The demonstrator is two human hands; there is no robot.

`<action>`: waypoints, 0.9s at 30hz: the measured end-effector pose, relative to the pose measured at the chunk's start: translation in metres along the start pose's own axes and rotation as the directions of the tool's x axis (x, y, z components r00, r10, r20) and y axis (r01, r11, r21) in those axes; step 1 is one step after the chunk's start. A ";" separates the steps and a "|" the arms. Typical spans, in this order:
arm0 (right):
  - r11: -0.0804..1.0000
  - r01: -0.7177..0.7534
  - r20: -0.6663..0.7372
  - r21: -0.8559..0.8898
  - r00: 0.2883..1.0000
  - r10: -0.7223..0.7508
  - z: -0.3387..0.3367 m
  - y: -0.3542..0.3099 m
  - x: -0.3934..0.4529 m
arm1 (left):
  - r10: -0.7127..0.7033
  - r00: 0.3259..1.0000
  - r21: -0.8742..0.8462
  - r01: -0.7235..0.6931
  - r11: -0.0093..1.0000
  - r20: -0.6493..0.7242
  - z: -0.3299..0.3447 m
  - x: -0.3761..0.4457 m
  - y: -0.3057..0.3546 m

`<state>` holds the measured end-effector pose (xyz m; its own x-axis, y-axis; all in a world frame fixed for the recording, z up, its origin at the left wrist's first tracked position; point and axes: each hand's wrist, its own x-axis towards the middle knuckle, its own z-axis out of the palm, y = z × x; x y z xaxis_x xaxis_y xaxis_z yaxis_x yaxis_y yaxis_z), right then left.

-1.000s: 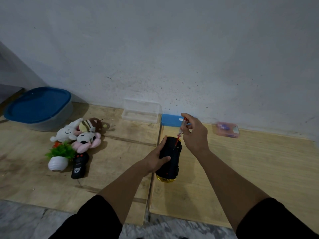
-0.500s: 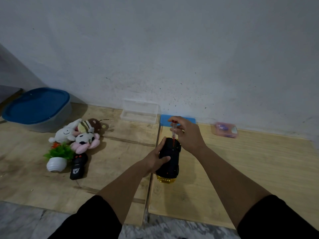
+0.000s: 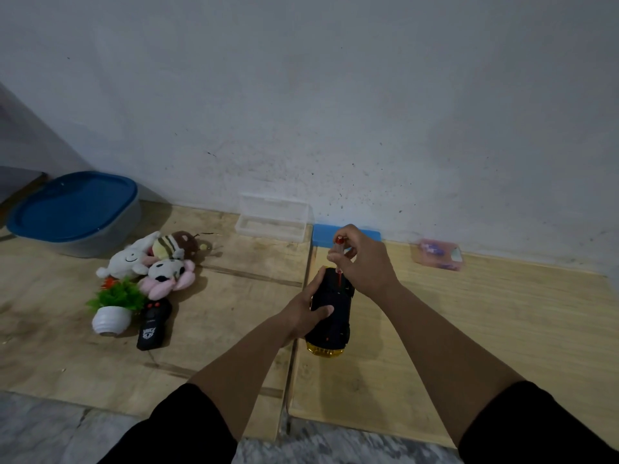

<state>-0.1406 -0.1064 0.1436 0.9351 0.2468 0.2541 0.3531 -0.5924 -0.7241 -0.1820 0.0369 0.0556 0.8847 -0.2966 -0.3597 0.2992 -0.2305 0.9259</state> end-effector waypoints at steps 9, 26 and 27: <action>0.992 -0.092 0.136 0.083 0.987 0.080 -0.009 -0.003 0.000 | -0.006 1.000 -0.033 0.005 0.999 -0.015 -0.006 0.001 -0.002; 0.866 -0.337 0.322 0.371 0.921 0.220 -0.011 -0.009 0.001 | 0.058 0.998 0.003 -0.058 0.998 0.001 -0.012 -0.003 -0.006; 0.875 -0.323 0.316 0.361 0.925 0.211 -0.009 -0.011 0.002 | 0.064 0.998 0.006 -0.064 0.998 0.001 -0.011 -0.003 -0.004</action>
<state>-0.1424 -0.1058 0.1580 0.9308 0.3454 -0.1199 -0.0029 -0.3211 -0.9470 -0.1816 0.0486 0.0543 0.9014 -0.3120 -0.3002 0.2399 -0.2171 0.9462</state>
